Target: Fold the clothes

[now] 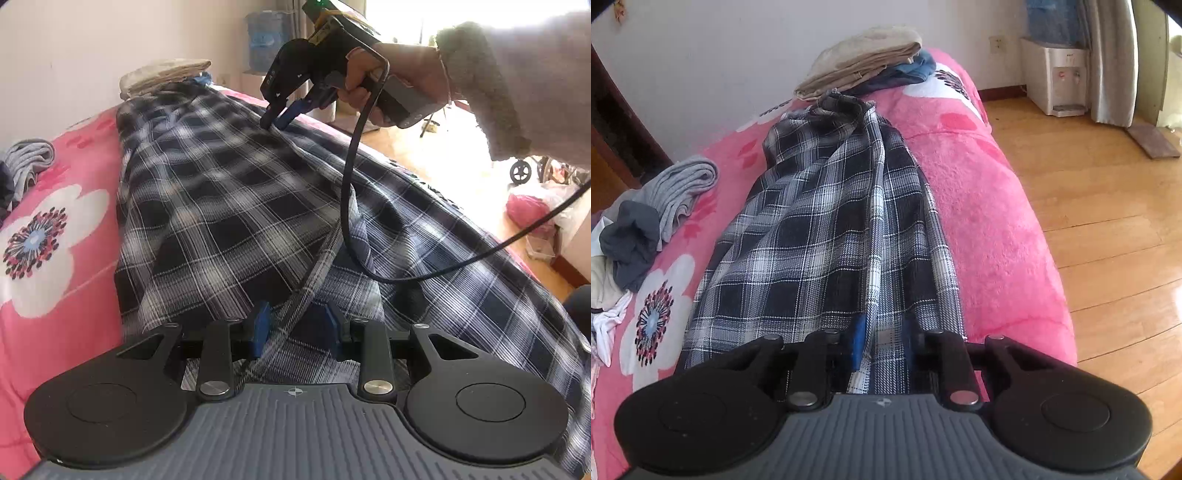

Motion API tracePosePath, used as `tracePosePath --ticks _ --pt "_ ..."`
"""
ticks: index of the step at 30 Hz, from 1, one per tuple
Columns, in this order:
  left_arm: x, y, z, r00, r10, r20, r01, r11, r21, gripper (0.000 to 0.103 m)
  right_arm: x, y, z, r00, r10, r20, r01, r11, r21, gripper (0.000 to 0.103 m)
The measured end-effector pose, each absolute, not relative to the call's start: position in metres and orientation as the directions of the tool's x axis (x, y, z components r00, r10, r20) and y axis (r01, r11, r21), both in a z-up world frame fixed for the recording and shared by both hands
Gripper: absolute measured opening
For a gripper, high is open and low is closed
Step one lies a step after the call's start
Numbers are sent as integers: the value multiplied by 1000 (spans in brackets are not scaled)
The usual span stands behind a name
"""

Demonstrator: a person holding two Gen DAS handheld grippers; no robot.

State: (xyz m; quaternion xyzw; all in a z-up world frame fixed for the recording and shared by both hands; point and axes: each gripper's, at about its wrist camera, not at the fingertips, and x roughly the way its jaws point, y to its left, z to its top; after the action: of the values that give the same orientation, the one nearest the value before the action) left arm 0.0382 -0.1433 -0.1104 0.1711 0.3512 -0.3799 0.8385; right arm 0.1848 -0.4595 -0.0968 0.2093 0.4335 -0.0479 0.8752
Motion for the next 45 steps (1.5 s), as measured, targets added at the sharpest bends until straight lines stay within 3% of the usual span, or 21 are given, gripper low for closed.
tracePosePath --ticks 2,7,8,11,12,13,22,27,36,40,42,45 --pt "41 -147 -113 457 -512 -727 759 651 19 31 185 -460 -97 620 102 -778 266 905 331 23" --pt "34 -153 -116 457 -507 -731 768 640 37 2 187 -458 -100 621 97 -778 273 903 331 24" --pt "32 -153 -116 465 -507 -726 766 642 42 1 186 -457 -100 625 95 -775 273 903 331 24" --pt "23 -152 -112 461 -532 -710 771 636 24 0 181 -453 -100 647 76 -758 266 910 318 19" --pt "19 -152 -110 454 -544 -705 775 632 12 0 180 -451 -99 657 69 -751 258 915 310 6" --pt "16 -152 -108 447 -558 -699 780 626 -1 0 179 -450 -96 666 64 -743 250 920 303 1" --pt "6 -163 -76 319 -709 -628 809 549 -209 0 174 -459 -69 728 30 -685 241 924 298 0" --pt "5 -174 -64 283 -756 -591 821 510 -258 0 170 -469 -57 752 10 -659 255 918 305 0" --pt "4 -194 -99 190 -752 -632 818 477 -322 0 178 -479 -81 667 -1 -745 305 912 272 0" --pt "5 -194 -103 181 -760 -624 820 467 -331 0 181 -490 -86 681 57 -730 332 864 377 9" --pt "5 -196 -104 180 -763 -621 821 464 -332 0 185 -493 -86 687 50 -725 352 849 393 33" --pt "7 -198 -107 177 -765 -619 821 462 -336 0 194 -494 -85 696 43 -716 359 843 400 36"
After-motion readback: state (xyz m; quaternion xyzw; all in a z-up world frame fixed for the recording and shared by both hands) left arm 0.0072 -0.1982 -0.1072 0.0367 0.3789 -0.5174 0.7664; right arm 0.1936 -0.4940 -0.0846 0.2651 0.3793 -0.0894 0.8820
